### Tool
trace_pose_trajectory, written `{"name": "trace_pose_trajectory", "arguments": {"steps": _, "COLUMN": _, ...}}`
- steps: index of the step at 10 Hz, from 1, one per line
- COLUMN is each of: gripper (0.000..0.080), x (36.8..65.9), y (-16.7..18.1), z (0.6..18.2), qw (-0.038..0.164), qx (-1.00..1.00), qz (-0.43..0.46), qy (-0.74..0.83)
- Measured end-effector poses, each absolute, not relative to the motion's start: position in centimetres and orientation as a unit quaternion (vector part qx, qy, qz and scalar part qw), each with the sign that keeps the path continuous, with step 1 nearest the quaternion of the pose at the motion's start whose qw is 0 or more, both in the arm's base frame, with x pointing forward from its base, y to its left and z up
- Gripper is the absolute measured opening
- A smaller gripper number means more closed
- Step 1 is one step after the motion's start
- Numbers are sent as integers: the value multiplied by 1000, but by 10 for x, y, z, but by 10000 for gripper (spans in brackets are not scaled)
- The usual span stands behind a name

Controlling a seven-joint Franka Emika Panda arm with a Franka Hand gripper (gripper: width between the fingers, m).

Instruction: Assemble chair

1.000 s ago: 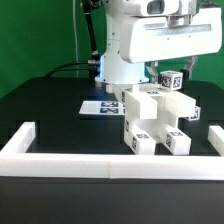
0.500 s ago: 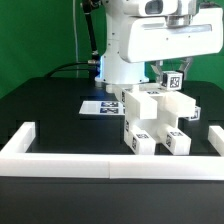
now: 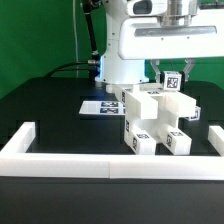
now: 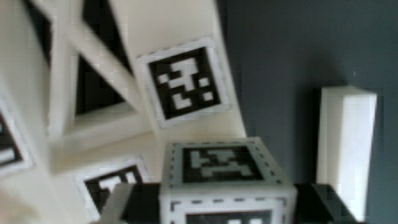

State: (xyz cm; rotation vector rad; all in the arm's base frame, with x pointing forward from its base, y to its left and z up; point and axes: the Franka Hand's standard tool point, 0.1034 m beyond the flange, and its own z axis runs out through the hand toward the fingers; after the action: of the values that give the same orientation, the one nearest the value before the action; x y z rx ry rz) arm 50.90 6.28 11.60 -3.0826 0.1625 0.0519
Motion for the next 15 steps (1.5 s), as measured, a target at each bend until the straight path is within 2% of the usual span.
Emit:
{"name": "trace_pose_trajectory", "arguments": {"steps": 5, "gripper": 287, "x": 511, "y": 62, "z": 116, "qw": 33, "qx": -962, "qz": 21, "qy": 269}}
{"name": "trace_pose_trajectory", "arguments": {"steps": 8, "gripper": 299, "x": 511, "y": 63, "z": 115, "qw": 33, "qx": -961, "qz": 21, "qy": 275}}
{"name": "trace_pose_trajectory", "arguments": {"steps": 9, "gripper": 473, "x": 511, "y": 62, "z": 116, "qw": 32, "qx": -965, "qz": 21, "qy": 260}}
{"name": "trace_pose_trajectory", "arguments": {"steps": 10, "gripper": 609, "x": 512, "y": 63, "z": 117, "qw": 33, "qx": -974, "qz": 18, "qy": 222}}
{"name": "trace_pose_trajectory", "arguments": {"steps": 11, "gripper": 637, "x": 512, "y": 64, "z": 117, "qw": 33, "qx": -976, "qz": 18, "qy": 215}}
{"name": "trace_pose_trajectory", "arguments": {"steps": 15, "gripper": 649, "x": 511, "y": 65, "z": 117, "qw": 34, "qx": -999, "qz": 11, "qy": 8}}
